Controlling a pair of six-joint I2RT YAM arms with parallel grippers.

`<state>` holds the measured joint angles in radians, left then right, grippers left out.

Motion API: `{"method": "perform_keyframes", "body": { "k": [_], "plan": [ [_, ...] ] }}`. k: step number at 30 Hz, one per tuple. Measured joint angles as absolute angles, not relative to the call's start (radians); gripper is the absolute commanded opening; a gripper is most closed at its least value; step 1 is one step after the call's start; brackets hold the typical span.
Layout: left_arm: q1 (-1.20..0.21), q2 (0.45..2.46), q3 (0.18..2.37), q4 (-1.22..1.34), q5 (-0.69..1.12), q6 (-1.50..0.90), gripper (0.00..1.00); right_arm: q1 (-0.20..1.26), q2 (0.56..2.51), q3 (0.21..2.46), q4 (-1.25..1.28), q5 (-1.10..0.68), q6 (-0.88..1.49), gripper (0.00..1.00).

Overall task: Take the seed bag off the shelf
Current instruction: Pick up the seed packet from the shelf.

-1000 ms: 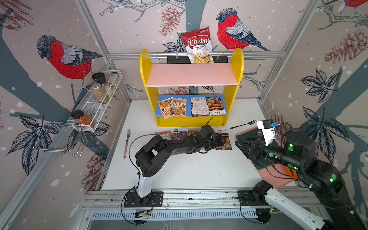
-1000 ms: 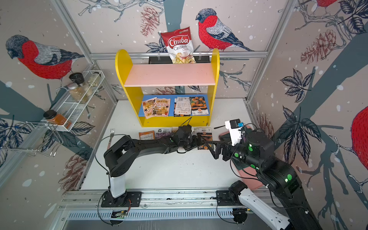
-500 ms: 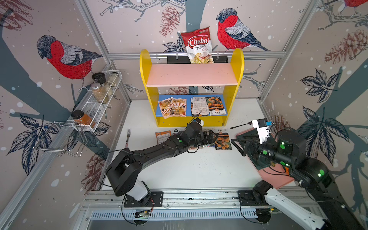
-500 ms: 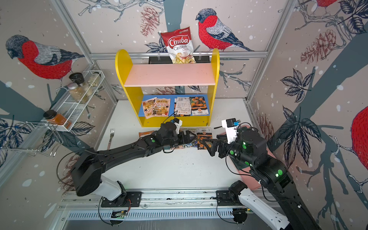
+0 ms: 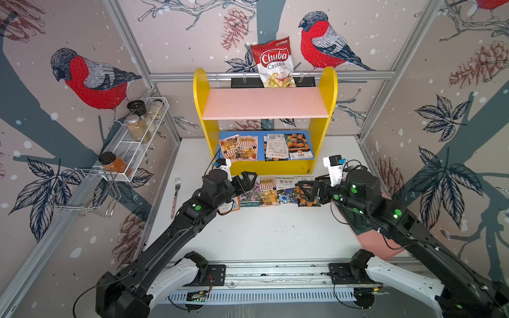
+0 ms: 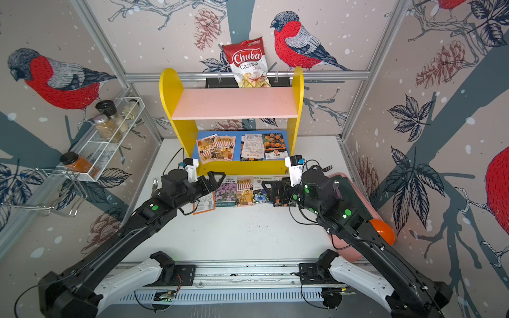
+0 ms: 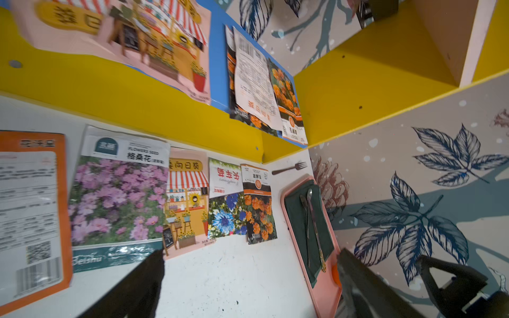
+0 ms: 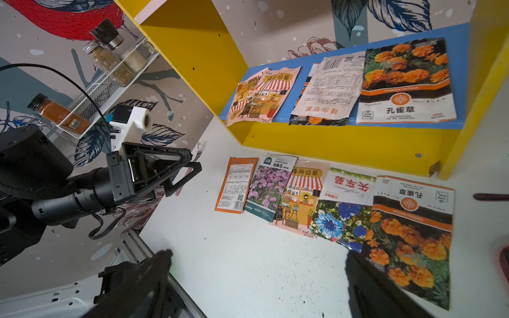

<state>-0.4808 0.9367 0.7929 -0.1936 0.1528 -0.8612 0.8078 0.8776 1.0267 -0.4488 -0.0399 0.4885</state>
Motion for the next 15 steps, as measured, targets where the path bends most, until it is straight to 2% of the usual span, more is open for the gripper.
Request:
{"method": "perform_keyframes", "body": {
  "k": [6, 15],
  "plan": [
    [-0.300, 0.902, 0.717, -0.222, 0.224, -0.859, 0.93, 0.911, 0.976, 1.040, -0.312, 0.047, 0.496, 1.00],
    [-0.110, 0.937, 0.586, -0.056, 0.343, -0.947, 0.78, 0.961, 1.062, 1.042, -0.173, 0.078, 0.496, 1.00]
  ]
}}
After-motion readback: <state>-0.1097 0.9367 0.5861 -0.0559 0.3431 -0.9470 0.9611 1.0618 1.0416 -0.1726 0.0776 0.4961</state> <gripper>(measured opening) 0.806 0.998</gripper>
